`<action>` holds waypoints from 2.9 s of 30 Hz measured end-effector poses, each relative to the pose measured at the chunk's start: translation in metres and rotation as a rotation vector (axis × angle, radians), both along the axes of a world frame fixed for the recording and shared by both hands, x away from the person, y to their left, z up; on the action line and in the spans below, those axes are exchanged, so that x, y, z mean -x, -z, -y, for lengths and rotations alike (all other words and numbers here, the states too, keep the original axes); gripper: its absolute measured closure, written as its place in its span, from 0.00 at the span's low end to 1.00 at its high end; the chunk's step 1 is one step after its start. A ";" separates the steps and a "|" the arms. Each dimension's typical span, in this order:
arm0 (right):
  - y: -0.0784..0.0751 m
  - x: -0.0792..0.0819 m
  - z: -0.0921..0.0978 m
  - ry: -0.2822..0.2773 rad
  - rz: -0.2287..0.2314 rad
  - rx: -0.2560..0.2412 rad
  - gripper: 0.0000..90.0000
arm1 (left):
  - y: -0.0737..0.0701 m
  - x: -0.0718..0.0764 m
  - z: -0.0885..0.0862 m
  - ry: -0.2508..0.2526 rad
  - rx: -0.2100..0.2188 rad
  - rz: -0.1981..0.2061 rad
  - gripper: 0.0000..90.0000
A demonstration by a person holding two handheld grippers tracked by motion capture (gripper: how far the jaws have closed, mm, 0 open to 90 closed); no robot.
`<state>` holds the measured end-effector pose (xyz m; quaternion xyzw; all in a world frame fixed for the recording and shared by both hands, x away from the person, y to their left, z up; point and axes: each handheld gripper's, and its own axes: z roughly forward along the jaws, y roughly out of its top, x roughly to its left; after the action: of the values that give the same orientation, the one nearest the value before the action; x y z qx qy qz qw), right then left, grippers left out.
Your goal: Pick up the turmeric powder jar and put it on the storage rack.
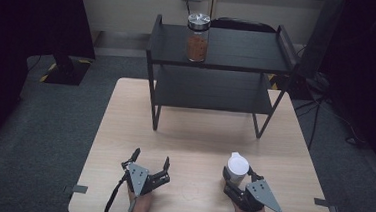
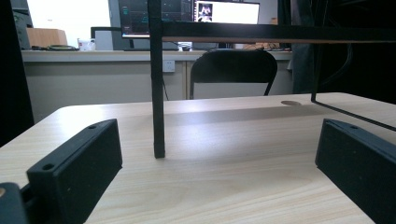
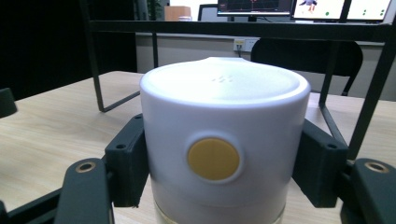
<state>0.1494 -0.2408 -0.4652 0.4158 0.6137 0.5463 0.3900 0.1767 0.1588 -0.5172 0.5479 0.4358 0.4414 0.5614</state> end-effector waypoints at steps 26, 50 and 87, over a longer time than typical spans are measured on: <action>-0.045 -0.017 0.027 -0.183 0.017 -0.005 0.33 | 0.000 0.000 0.000 0.001 -0.001 0.000 0.00; -0.122 -0.067 0.061 -0.395 0.042 -0.011 0.33 | 0.000 0.000 -0.001 0.004 -0.001 0.000 0.00; -0.245 -0.154 0.068 -0.465 0.073 -0.044 0.33 | 0.000 -0.001 -0.004 0.026 0.001 0.000 0.00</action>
<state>0.3036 -0.3092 -0.2202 0.2518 0.6663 0.6494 0.2665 0.1781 0.1629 -0.5172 0.5532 0.4289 0.4340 0.5671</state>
